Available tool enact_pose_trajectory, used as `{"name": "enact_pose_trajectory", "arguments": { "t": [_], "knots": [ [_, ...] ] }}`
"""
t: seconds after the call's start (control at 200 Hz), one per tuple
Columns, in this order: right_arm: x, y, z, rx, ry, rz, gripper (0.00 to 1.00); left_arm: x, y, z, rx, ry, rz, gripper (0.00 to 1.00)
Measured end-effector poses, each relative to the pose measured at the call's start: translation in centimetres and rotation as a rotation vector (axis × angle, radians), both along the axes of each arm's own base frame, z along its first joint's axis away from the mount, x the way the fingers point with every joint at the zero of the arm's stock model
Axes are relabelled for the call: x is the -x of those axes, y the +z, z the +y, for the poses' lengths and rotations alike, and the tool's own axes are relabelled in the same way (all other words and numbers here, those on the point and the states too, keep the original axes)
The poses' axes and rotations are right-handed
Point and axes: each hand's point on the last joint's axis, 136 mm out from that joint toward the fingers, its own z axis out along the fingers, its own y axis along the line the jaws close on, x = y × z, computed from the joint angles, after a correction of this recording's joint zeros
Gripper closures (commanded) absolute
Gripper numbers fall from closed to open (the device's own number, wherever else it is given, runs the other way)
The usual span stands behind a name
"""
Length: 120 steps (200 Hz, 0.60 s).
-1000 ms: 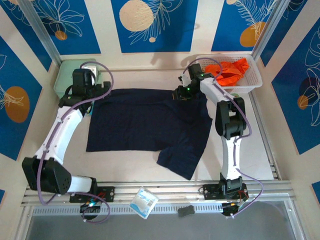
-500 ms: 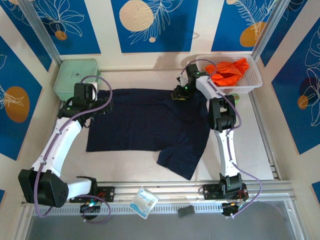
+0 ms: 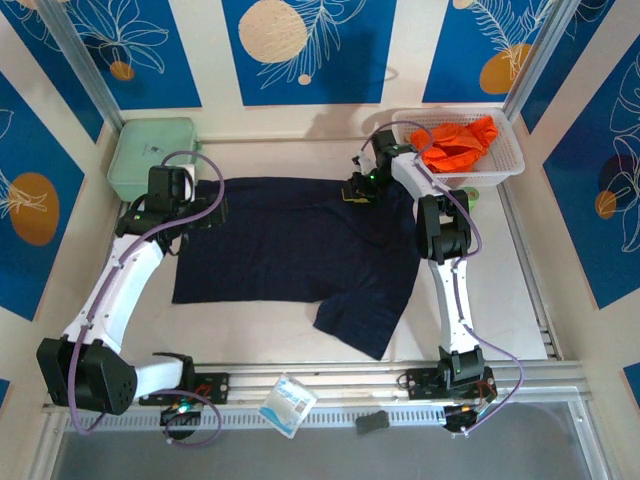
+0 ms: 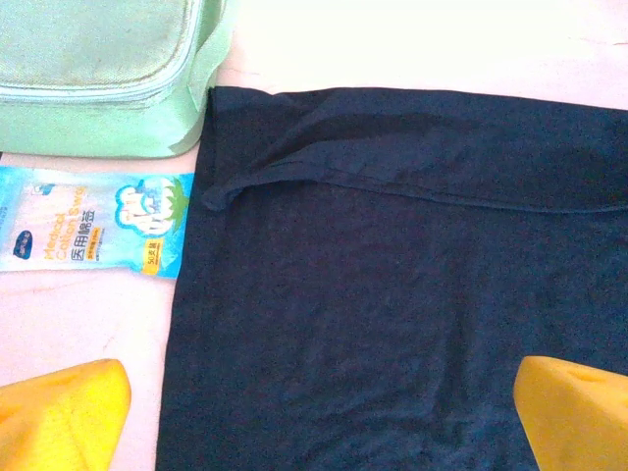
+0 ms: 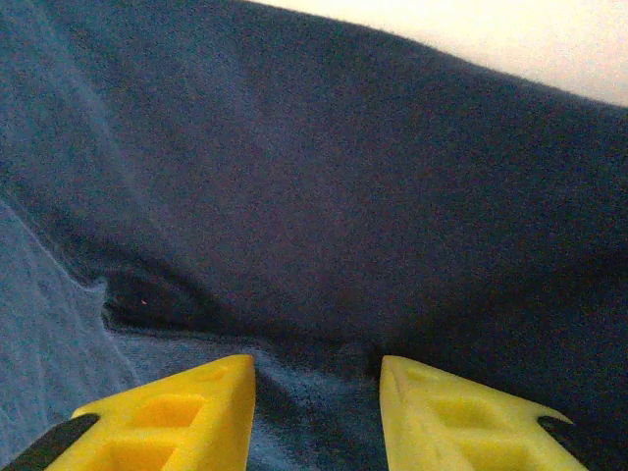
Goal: Fold and stack the t-shirts
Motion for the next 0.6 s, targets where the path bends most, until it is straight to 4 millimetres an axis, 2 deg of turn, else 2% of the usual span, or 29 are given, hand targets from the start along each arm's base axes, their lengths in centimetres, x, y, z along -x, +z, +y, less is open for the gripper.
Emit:
{"name": "enact_pose_trajectory", "arguments": {
  "t": [0.105,0.25,0.38,0.5,0.6],
  "knots": [
    [0.02,0.02,0.09,-0.006,-0.002,0.004,0.66,-0.01,-0.03,-0.01,0.000,0.000,0.001,0.00],
    [-0.04,0.27,0.27,-0.019,-0.006,0.008,0.77,-0.04,-0.08,-0.03,0.000,-0.001,0.002,0.00],
    [-0.08,0.50,0.43,-0.030,-0.008,0.009,0.82,-0.03,-0.09,-0.07,0.002,-0.003,0.003,0.00],
    [-0.04,0.51,0.47,-0.032,-0.014,0.015,1.00,-0.03,-0.09,-0.07,0.002,-0.003,0.003,0.00],
    [-0.04,0.51,0.50,-0.033,-0.015,0.016,1.00,-0.03,-0.09,-0.07,0.002,-0.003,0.003,0.00]
  ]
}}
